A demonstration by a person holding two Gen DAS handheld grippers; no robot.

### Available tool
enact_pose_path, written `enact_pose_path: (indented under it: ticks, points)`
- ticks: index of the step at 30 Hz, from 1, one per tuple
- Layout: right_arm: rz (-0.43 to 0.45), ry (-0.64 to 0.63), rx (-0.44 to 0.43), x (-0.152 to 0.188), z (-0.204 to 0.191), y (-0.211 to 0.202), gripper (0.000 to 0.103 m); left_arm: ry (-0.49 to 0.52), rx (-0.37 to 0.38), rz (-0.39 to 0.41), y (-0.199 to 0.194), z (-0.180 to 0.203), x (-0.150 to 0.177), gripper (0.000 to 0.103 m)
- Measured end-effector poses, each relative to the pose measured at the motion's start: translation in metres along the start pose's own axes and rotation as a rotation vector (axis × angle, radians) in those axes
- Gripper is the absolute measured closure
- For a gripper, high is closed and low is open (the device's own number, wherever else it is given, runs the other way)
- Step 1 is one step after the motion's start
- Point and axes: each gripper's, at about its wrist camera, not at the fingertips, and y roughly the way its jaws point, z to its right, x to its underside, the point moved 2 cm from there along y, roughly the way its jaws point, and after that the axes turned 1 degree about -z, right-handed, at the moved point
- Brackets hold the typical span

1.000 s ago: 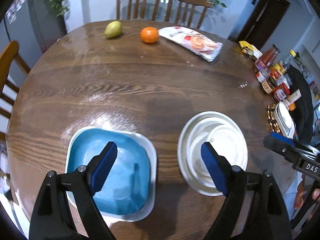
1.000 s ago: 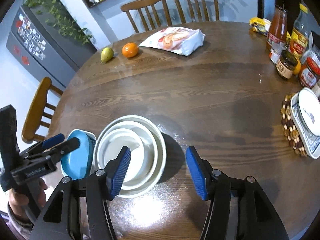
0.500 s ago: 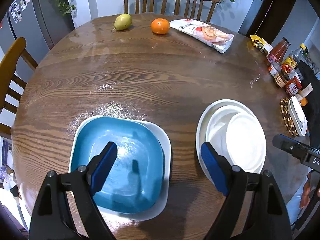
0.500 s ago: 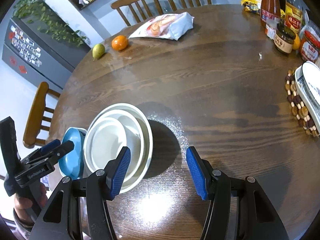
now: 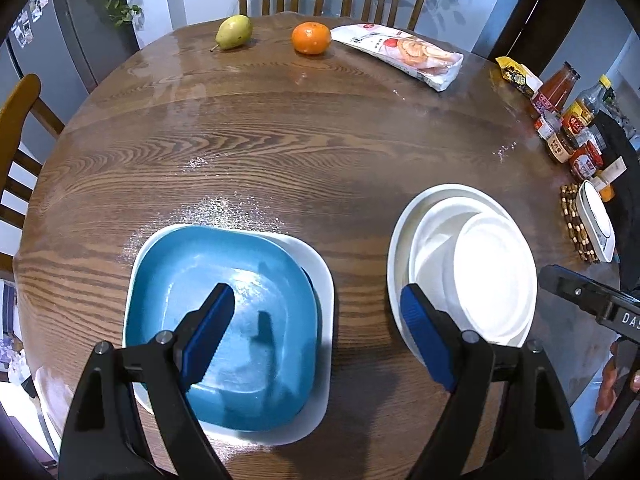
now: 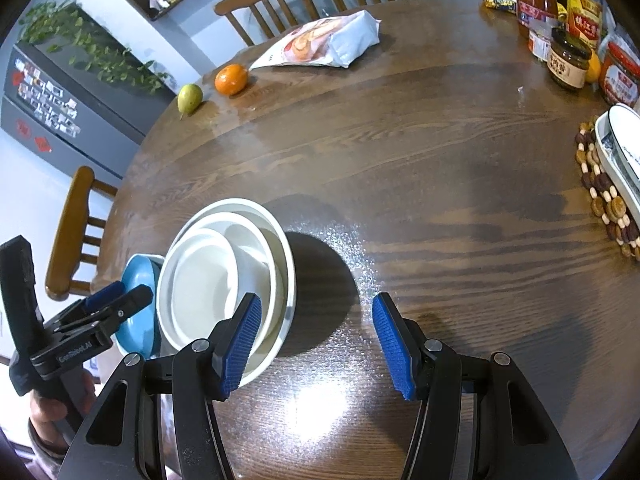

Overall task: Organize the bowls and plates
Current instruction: 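Move both grippers to the rim of the large white bowl stack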

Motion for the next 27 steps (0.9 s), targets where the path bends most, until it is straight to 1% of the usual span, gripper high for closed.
enact_pose_path:
  ticks: [4, 7, 12, 16, 18, 22, 25, 27]
  points:
    - [-0.001, 0.006, -0.008, 0.001, 0.0, 0.002, 0.044, -0.014, 0.038, -0.022, 0.003, 0.001, -0.001, 0.021]
    - [0.001, 0.009, -0.014, -0.001, 0.001, 0.004, 0.044, -0.044, 0.087, -0.046, 0.005, -0.002, -0.003, 0.027]
    - [0.0, 0.027, -0.031, -0.002, 0.004, 0.007, 0.044, -0.067, 0.11, -0.066, 0.007, -0.005, -0.006, 0.03]
    - [-0.007, 0.045, -0.052, -0.002, 0.007, 0.011, 0.044, -0.084, 0.149, -0.092, 0.01, -0.005, -0.007, 0.042]
    - [-0.009, 0.045, -0.06, -0.002, 0.006, 0.012, 0.044, -0.093, 0.169, -0.112, 0.013, -0.005, -0.008, 0.044]
    - [-0.01, 0.053, -0.065, -0.003, 0.007, 0.013, 0.045, -0.084, 0.166, -0.117, 0.014, -0.001, -0.01, 0.047]
    - [-0.014, 0.055, -0.051, -0.004, 0.008, 0.013, 0.047, -0.077, 0.162, -0.118, 0.015, 0.001, -0.012, 0.051]
    - [-0.019, 0.054, -0.044, -0.003, 0.01, 0.013, 0.05, -0.064, 0.16, -0.118, 0.015, 0.003, -0.014, 0.054]
